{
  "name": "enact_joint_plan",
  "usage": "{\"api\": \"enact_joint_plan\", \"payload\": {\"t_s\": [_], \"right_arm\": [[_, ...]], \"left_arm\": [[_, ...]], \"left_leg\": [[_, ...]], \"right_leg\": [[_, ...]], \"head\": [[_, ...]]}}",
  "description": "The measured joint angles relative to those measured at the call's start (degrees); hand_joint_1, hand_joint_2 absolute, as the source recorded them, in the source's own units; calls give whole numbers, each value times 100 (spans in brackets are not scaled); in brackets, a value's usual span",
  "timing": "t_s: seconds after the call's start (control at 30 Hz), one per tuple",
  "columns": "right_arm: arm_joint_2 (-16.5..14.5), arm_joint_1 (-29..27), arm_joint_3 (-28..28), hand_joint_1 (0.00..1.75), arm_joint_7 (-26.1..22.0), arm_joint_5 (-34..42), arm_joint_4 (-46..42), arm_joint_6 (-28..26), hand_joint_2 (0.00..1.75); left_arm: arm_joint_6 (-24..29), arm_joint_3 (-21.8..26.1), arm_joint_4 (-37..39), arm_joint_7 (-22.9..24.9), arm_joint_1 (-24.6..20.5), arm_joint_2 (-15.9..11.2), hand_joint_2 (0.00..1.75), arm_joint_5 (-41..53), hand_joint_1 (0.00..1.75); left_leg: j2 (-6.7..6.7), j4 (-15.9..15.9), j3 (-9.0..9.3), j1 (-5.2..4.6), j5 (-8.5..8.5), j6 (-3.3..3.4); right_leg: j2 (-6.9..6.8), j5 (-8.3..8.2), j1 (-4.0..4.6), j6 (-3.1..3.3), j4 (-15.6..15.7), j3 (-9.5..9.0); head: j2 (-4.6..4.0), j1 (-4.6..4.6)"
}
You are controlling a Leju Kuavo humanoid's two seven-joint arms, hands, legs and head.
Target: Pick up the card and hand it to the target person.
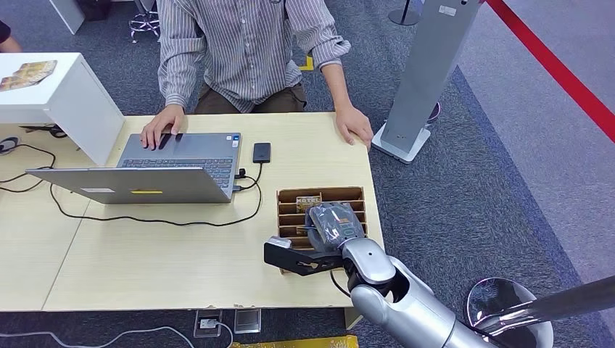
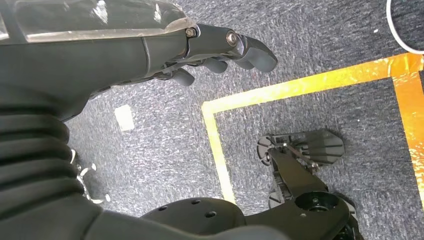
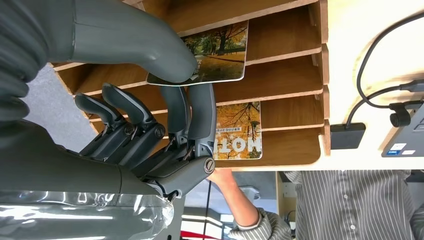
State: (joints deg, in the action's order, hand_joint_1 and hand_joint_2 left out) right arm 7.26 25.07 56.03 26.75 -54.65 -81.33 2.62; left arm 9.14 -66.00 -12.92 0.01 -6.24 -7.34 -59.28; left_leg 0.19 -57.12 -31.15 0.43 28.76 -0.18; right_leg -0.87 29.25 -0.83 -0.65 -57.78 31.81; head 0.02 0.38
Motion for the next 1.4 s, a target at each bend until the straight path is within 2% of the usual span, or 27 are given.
{"api": "enact_joint_plan", "payload": {"t_s": [0.2, 0.57, 0.8, 1.0, 1.07, 1.2, 1.3, 1.4], "right_arm": [[4, 12, -25, 175, 31, -3, -17, -68, 175], [273, 165, -441, 175, 172, 1040, -954, 74, 175], [395, 110, -671, 175, 54, 947, -1626, 37, 175], [395, 76, -742, 175, -119, 800, -1720, 41, 175], [391, 67, -763, 175, -218, 216, -1698, -444, 175], [370, -5, -920, 175, -511, -1575, -1619, -2340, 175], [327, -110, -1087, 175, -741, -1821, -1531, -3081, 175], [266, -190, -1245, 175, -891, -1773, -1397, -3487, 175]], "left_arm": [[49, 1, 0, -4, 0, 0, 175, 0, 0], [62, 4, 0, 78, 10, -1, 175, -121, 0], [105, 5, 0, 102, 11, 0, 175, -157, 0], [85, 5, 0, 85, 8, 3, 175, -134, 0], [63, 5, 0, 40, 7, 12, 175, -116, 0], [54, 5, 0, -49, 6, 60, 175, -93, 0], [71, 5, 0, -59, 3, 99, 175, -90, 0], [93, 5, 0, -60, 3, 124, 175, -87, 0]], "left_leg": [[0, 0, 0, 0, 0, 0], [0, -1, 1, 0, 0, 0], [1, -1, 1, 0, 0, 0], [0, -1, 1, 0, 0, 0], [0, -1, 0, 0, 0, 0], [1, -1, -1, -1, 0, 0], [0, -1, -2, -1, 1, 0], [0, -1, -1, -1, 0, 0]], "right_leg": [[0, 0, 0, 0, 0, 0], [0, 0, 0, 0, 0, 1], [1, 0, 0, 0, 0, 1], [0, 0, 0, 0, 0, 0], [0, 0, 0, 0, 0, 0], [0, 0, -1, 0, 0, 0], [0, 0, -1, -1, 1, 1], [0, 0, -1, -1, 1, 0]], "head": [[-2, 0], [-1, 2], [-1, -2], [-1, -2], [-1, -1], [-2, 5], [-2, 7], [-1, 4]]}}
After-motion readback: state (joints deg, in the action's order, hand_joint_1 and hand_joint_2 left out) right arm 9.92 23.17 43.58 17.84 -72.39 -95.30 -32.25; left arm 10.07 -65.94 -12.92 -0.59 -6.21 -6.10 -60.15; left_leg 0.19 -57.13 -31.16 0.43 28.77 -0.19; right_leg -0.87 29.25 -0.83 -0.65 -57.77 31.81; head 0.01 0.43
